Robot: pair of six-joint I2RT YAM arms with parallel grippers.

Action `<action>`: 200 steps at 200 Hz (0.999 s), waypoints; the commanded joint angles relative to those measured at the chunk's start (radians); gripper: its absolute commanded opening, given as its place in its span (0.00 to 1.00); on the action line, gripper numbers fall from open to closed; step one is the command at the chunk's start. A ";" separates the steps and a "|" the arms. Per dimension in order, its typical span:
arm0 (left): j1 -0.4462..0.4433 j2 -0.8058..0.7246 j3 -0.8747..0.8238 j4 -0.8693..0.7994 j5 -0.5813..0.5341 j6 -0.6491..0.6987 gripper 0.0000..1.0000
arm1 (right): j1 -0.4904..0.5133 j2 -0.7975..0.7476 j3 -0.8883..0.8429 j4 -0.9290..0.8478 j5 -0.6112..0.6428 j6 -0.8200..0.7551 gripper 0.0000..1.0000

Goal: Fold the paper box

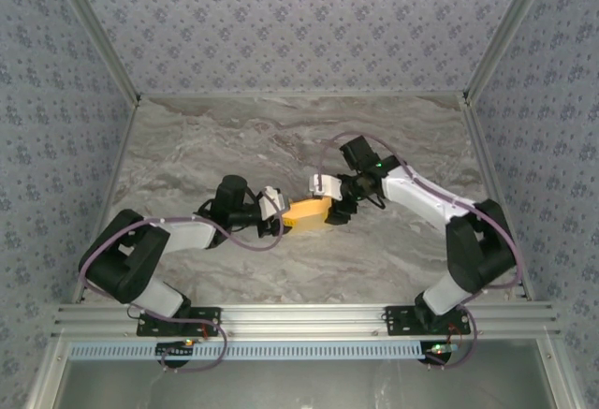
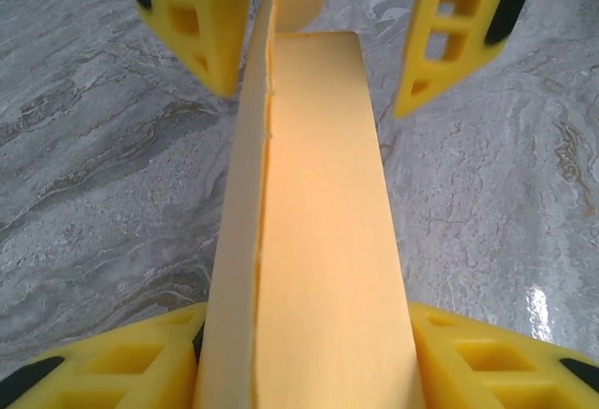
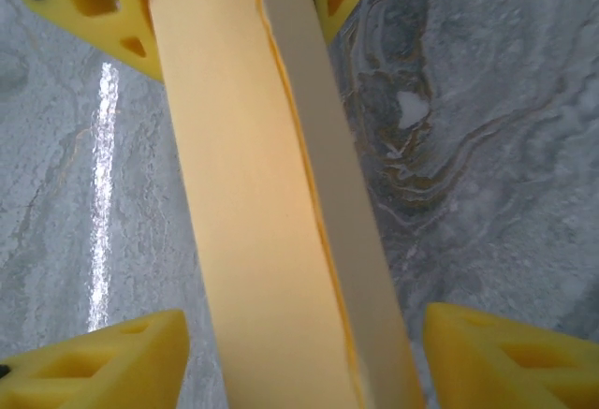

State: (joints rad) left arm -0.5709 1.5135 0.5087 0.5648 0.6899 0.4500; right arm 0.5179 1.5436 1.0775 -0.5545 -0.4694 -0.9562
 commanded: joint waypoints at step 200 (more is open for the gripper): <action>-0.005 0.043 0.049 -0.037 0.006 -0.006 0.43 | -0.027 -0.183 -0.133 0.163 0.128 0.722 0.21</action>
State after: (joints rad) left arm -0.5705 1.5394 0.5388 0.5564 0.6884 0.4400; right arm 0.4751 1.3598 0.8921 -0.3531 -0.3584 -0.2588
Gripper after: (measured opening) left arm 0.438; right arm 0.213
